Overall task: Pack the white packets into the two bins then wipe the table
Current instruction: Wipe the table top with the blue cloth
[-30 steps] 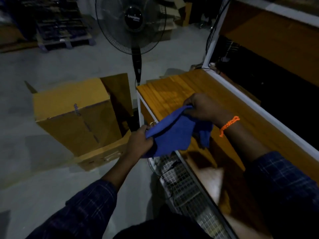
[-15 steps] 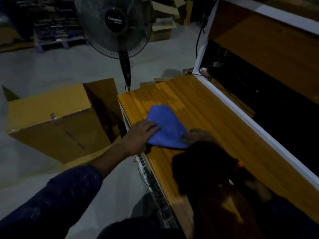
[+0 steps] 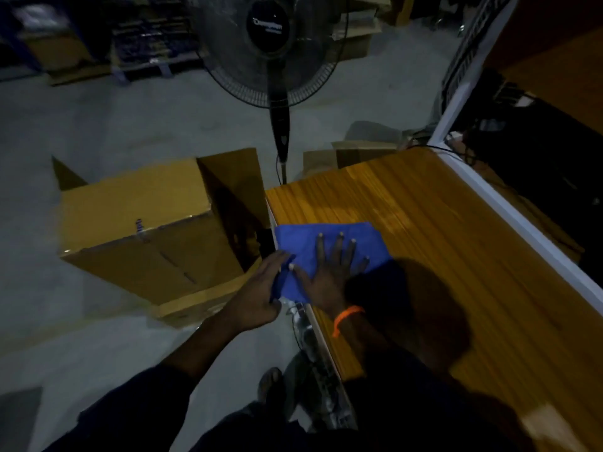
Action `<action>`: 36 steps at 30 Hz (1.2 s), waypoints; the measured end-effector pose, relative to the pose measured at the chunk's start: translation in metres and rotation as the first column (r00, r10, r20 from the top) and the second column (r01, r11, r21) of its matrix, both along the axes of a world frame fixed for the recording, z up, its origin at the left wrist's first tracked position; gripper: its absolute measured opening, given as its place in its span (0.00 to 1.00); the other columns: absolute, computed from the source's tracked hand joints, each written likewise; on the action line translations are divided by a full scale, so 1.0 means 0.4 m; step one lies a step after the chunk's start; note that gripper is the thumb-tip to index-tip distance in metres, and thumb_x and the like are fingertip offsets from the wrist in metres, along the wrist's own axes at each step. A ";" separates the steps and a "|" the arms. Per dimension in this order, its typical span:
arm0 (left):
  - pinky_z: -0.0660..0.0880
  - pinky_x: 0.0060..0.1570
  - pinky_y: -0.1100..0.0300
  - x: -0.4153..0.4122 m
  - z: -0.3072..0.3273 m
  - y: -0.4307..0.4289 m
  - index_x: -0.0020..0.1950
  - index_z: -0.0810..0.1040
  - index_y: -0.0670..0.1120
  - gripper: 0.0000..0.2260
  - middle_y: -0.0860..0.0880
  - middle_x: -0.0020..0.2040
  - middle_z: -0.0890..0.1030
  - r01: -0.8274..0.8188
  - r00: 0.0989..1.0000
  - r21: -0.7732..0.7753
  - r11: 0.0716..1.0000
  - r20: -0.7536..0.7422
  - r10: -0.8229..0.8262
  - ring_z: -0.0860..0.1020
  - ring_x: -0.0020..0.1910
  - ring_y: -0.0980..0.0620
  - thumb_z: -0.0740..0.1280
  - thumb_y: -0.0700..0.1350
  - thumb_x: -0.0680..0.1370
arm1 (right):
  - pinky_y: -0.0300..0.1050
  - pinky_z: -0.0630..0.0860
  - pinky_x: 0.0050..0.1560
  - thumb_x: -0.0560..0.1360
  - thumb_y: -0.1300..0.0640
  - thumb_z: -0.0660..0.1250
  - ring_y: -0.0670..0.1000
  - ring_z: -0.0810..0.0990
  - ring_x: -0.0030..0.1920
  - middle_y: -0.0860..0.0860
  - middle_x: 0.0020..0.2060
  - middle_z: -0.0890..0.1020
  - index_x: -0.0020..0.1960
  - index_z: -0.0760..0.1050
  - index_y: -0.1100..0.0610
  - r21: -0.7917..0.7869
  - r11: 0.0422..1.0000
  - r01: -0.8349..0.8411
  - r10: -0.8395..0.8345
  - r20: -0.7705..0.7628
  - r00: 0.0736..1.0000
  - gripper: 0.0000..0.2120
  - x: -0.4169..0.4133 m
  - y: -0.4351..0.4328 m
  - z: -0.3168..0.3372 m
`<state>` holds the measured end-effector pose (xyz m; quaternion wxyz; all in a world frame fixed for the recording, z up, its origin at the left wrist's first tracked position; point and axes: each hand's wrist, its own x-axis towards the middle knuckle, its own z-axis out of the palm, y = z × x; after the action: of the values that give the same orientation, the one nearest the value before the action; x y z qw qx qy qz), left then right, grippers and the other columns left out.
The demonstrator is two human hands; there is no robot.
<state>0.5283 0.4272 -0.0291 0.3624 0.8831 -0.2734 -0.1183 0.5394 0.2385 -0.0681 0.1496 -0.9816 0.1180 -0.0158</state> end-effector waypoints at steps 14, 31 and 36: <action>0.71 0.58 0.58 0.161 -0.053 -0.016 0.71 0.71 0.46 0.23 0.46 0.64 0.75 -0.270 0.961 0.037 0.962 0.078 0.267 0.73 0.63 0.48 0.58 0.59 0.81 | 0.77 0.46 0.69 0.79 0.35 0.47 0.63 0.49 0.79 0.57 0.80 0.50 0.80 0.48 0.44 -0.216 0.806 -0.552 0.536 -0.129 0.834 0.32 0.323 0.044 0.020; 0.47 0.76 0.39 0.168 -0.084 -0.376 0.81 0.49 0.54 0.31 0.48 0.82 0.46 -0.392 0.910 0.481 0.784 0.326 0.255 0.44 0.81 0.47 0.45 0.66 0.81 | 0.73 0.39 0.71 0.75 0.29 0.43 0.61 0.43 0.79 0.51 0.80 0.48 0.77 0.47 0.33 -0.164 0.907 -0.387 0.380 -0.073 0.922 0.31 0.555 -0.416 -0.012; 0.46 0.77 0.41 0.169 -0.095 -0.374 0.81 0.44 0.57 0.32 0.50 0.82 0.43 -0.391 0.911 0.478 0.787 0.322 0.257 0.42 0.80 0.48 0.43 0.68 0.80 | 0.72 0.49 0.72 0.74 0.28 0.42 0.61 0.48 0.79 0.52 0.80 0.51 0.77 0.50 0.36 -0.185 0.955 -0.230 0.214 -0.106 0.971 0.33 0.613 -0.658 0.006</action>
<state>0.5957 0.2778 -0.0669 0.0824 0.9898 -0.1146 -0.0173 0.7847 -0.0247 -0.0657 0.0480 -0.9983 0.0110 0.0315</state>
